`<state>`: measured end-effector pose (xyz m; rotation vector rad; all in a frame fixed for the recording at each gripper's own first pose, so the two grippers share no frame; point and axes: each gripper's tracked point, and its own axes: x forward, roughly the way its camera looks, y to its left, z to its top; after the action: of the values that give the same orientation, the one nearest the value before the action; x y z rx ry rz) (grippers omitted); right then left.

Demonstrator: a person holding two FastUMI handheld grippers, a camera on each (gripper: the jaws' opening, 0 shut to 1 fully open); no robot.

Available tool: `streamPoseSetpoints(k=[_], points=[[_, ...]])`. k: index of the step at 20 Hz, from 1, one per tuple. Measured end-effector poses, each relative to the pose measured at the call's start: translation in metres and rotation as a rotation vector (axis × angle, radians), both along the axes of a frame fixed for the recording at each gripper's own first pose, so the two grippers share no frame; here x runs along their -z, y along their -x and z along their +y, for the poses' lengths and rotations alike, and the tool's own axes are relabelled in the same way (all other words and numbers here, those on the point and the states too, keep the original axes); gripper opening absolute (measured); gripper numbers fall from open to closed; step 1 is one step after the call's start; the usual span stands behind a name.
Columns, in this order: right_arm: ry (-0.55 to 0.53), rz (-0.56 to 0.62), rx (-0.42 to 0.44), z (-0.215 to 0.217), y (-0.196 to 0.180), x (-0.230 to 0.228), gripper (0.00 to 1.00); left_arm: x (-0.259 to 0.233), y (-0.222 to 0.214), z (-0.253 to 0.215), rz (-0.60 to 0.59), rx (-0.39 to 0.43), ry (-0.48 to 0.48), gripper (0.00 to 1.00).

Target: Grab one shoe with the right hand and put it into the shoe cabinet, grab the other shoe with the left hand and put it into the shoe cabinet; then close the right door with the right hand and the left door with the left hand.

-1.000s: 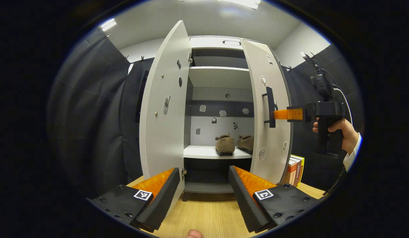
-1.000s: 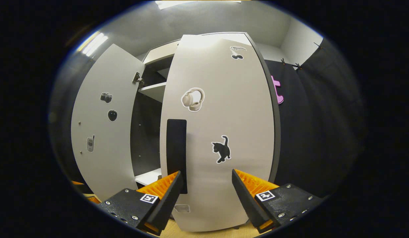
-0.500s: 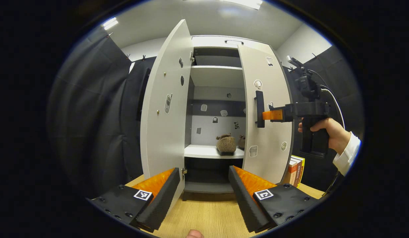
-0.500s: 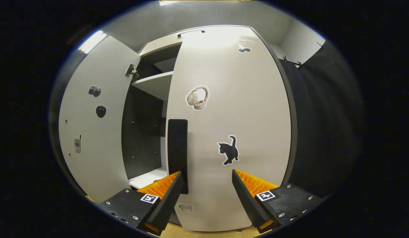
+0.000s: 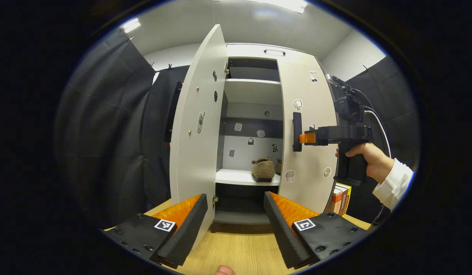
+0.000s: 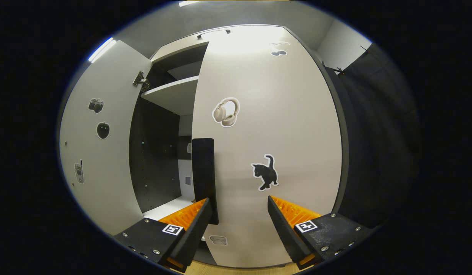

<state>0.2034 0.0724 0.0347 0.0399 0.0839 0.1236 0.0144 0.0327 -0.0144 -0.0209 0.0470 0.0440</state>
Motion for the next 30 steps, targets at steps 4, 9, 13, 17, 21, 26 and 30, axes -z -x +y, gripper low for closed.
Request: streamPoseSetpoints(k=[4,9,13,17,21,26,30], points=[[-0.013,0.003,0.010,-0.005,0.003,-0.002,0.92,-0.009,0.003,0.009,-0.012,-0.021,0.005,0.97],[0.029,-0.061,0.035,-0.029,0.026,-0.023,0.92,-0.012,0.012,0.040,0.009,-0.096,0.010,0.97],[0.049,-0.075,0.050,-0.047,0.053,-0.030,0.92,-0.018,0.013,0.086,0.020,-0.189,0.023,0.97],[0.063,-0.074,0.062,-0.062,0.077,-0.027,0.92,-0.044,0.004,0.158,0.004,-0.341,-0.052,1.00],[0.079,-0.072,0.072,-0.071,0.094,-0.020,0.92,-0.083,-0.023,0.204,-0.043,-0.395,-0.049,0.97],[0.059,-0.059,0.082,-0.077,0.097,-0.015,0.92,-0.105,-0.060,0.217,-0.073,-0.363,-0.056,0.96],[0.054,-0.073,0.079,-0.076,0.097,-0.019,0.92,-0.106,-0.068,0.208,-0.081,-0.326,-0.072,0.94]])
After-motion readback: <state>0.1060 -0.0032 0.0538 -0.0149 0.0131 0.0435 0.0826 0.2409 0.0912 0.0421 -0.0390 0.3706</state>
